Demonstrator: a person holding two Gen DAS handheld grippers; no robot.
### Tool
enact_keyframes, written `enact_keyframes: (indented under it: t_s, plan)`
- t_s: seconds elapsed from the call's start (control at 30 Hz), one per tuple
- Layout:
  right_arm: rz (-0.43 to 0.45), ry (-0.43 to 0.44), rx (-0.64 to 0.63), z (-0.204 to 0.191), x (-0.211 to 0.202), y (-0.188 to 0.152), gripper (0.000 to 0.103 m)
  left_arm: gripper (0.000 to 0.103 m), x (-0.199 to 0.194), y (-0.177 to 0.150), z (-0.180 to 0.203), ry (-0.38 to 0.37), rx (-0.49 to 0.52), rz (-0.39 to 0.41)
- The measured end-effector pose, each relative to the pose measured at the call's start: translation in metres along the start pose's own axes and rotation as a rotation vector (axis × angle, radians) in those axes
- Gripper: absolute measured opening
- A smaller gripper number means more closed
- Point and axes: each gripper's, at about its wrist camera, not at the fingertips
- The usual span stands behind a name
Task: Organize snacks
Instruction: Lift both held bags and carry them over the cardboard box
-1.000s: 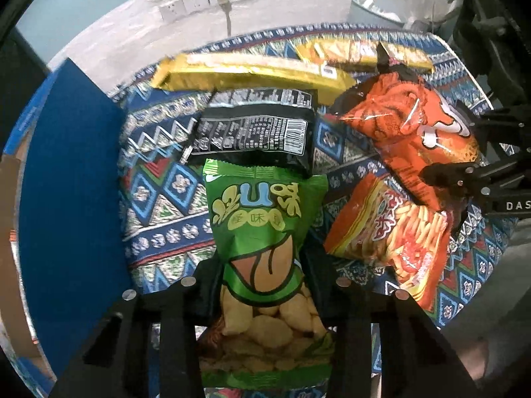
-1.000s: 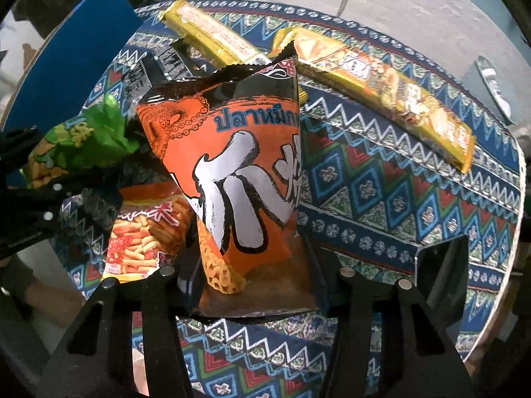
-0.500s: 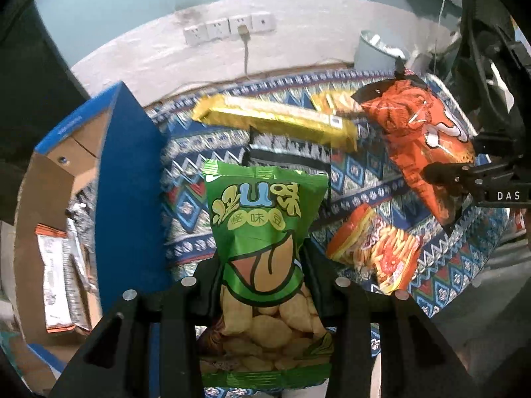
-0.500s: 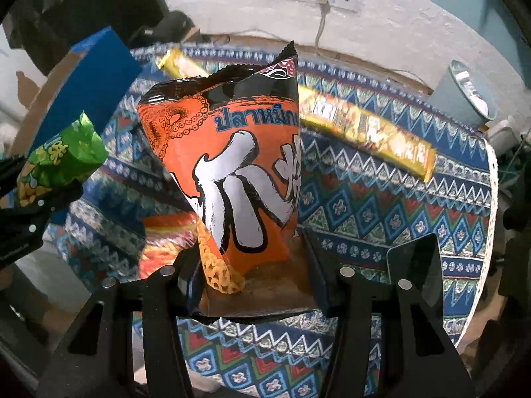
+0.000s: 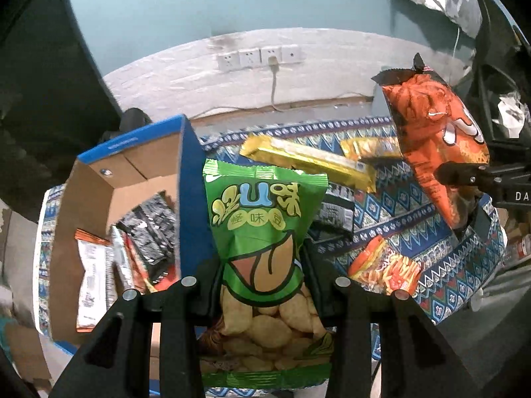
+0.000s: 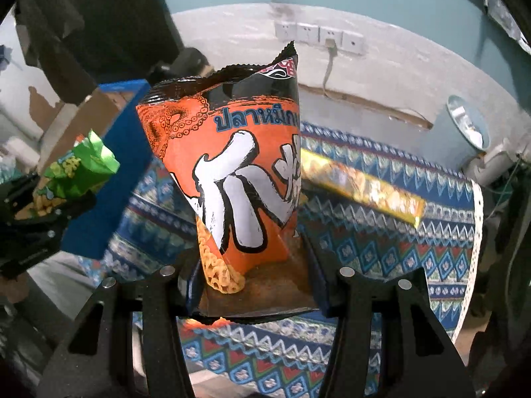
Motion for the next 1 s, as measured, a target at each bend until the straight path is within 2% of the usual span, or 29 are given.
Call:
enact_keyframes:
  t_s: [0.27, 0.6, 1.0]
  plan:
    - [0.030, 0.048, -0.025, -0.034, -0.002, 0.023, 0.052, 0.041, -0.019, 0.001, -0.029, 0.020, -0.039, 0.034]
    - [0.044, 0.109, -0.097, -0.092, 0.001, 0.052, 0.052, 0.041, -0.030, -0.003, -0.077, 0.092, -0.098, 0.072]
    - [0.016, 0.160, -0.168, -0.163, 0.023, 0.082, 0.052, 0.041, -0.031, -0.012, -0.136, 0.128, -0.192, 0.066]
Point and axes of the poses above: each gripper's, at about its wrist camera, not at the fingertips, and x roughly the way its jaws point, z to its right, y to its top, and after that the axes turned 1 degree about x, right-handed
